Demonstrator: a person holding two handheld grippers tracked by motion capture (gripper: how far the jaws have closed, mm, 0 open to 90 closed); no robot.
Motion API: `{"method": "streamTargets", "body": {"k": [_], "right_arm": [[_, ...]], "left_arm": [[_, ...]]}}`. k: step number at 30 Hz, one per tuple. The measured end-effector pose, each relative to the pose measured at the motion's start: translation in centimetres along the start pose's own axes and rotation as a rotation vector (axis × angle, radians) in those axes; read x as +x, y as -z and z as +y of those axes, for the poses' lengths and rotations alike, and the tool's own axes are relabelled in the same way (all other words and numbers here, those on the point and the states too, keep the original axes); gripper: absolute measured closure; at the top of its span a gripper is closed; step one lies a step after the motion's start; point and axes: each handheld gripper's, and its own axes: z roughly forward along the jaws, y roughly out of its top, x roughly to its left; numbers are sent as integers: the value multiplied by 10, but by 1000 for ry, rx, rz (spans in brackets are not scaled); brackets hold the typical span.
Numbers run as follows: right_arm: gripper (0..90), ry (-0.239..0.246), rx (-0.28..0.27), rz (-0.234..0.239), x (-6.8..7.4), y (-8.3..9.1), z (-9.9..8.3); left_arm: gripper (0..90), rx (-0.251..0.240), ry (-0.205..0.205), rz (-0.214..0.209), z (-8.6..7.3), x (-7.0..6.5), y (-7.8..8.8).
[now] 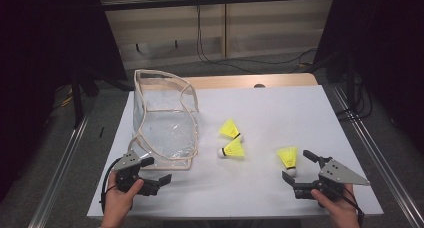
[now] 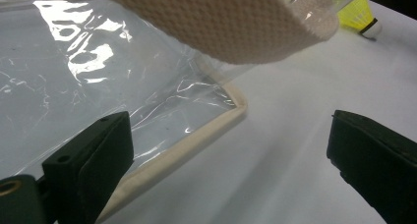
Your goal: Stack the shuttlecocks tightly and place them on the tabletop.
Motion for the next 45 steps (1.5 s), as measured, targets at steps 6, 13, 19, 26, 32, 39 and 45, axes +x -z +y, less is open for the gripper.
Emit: {"method": "streamTargets", "body": {"k": [6,13,19,26,32,39,45], "right_arm": [[26,0,13,-11,-3,-1,3],[26,0,19,-27,-10,-8,9],[28,6,49,-29,-11,-14,11],[28,2,74,-24,-12,-22,13],[29,1,86,-27,-15,-27,15],[32,-8,102,-23,-18,-32,18],[33,-2,113,-28,-19,-36,21]], "left_arm": [[36,1,-2,4,0,0,0],[35,7,-6,4,1,-1,-1],[34,2,-9,-5,1,-1,-1],[33,-3,-8,-6,1,-2,-1],[33,14,-23,-18,2,-3,-3],[33,10,-21,-21,2,-4,-3],[33,11,-22,-24,2,-4,-3]]}}
